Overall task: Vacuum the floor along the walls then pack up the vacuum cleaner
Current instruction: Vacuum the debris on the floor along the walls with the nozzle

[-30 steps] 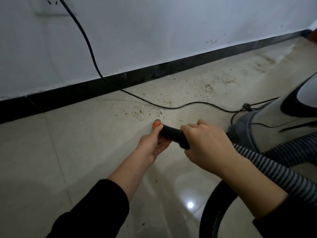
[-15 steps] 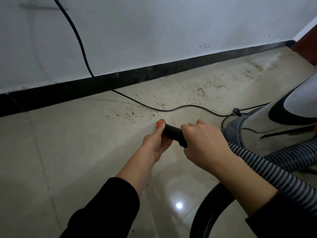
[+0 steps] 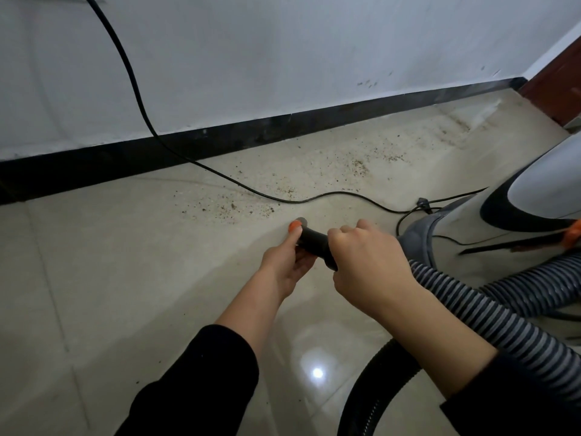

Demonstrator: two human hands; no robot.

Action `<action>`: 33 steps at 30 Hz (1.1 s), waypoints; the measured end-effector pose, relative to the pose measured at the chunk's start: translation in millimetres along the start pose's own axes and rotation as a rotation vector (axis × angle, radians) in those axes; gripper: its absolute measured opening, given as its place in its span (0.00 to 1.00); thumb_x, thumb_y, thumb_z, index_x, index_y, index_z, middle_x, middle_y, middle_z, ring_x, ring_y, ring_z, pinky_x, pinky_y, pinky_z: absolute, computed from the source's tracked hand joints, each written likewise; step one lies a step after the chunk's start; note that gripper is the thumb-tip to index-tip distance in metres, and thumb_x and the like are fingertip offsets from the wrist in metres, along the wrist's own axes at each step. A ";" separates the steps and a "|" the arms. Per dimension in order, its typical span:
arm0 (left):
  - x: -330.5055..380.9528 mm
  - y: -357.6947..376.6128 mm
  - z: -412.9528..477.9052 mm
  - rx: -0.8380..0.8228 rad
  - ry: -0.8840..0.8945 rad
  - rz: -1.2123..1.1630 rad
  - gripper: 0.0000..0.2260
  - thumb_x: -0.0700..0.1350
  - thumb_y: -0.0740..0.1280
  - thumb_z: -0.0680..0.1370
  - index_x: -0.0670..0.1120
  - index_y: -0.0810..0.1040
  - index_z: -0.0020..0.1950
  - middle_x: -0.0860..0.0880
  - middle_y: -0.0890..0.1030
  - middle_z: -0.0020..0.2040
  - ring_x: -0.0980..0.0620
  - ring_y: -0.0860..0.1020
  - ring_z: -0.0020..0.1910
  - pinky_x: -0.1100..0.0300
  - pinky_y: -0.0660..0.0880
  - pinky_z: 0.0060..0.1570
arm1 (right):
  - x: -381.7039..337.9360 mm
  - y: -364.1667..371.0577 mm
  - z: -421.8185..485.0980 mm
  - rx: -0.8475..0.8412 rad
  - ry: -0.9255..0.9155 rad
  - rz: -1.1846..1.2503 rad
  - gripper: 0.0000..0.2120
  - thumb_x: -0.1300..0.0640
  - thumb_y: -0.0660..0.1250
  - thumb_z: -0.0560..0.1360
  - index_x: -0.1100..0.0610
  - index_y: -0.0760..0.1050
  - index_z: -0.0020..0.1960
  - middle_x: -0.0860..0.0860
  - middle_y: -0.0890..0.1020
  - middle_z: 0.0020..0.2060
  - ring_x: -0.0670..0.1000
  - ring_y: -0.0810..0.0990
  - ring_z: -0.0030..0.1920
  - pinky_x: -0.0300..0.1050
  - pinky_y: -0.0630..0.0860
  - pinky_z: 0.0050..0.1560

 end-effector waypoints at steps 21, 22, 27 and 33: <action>26.5 -40.6 -10.3 0.141 0.102 -0.004 0.24 0.54 0.68 0.78 0.36 0.74 0.63 0.42 0.82 0.48 0.50 0.82 0.45 0.62 0.80 0.42 | -29.7 -4.0 8.2 0.053 -0.094 0.094 0.09 0.58 0.61 0.78 0.55 0.71 0.58 0.50 0.78 0.50 0.49 0.66 0.46 0.42 0.62 0.39; 27.3 -43.5 -11.5 0.150 0.110 -0.007 0.24 0.54 0.69 0.78 0.36 0.74 0.64 0.42 0.82 0.48 0.50 0.83 0.46 0.61 0.80 0.42 | -31.9 -4.3 8.3 0.052 -0.101 0.101 0.09 0.58 0.61 0.78 0.55 0.71 0.59 0.50 0.78 0.50 0.49 0.68 0.47 0.42 0.64 0.39; 33.3 -57.0 -19.3 0.199 0.144 -0.028 0.23 0.52 0.70 0.77 0.36 0.75 0.63 0.41 0.82 0.49 0.49 0.83 0.45 0.62 0.80 0.39 | -43.3 -6.8 9.6 0.050 -0.131 0.111 0.09 0.57 0.60 0.79 0.55 0.70 0.58 0.50 0.78 0.50 0.50 0.68 0.46 0.41 0.62 0.37; 38.4 -69.9 -29.5 0.242 0.169 -0.038 0.21 0.51 0.69 0.78 0.36 0.75 0.61 0.41 0.83 0.47 0.50 0.83 0.44 0.62 0.79 0.40 | -57.1 -9.0 8.9 0.052 -0.164 0.118 0.08 0.58 0.60 0.78 0.55 0.70 0.57 0.50 0.78 0.49 0.50 0.65 0.44 0.42 0.61 0.38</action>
Point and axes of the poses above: each hand's wrist, its own z-axis towards the middle knuckle, its own y-axis out of the palm, x = y × z, the point moved 1 cm from there along z, towards the middle knuckle
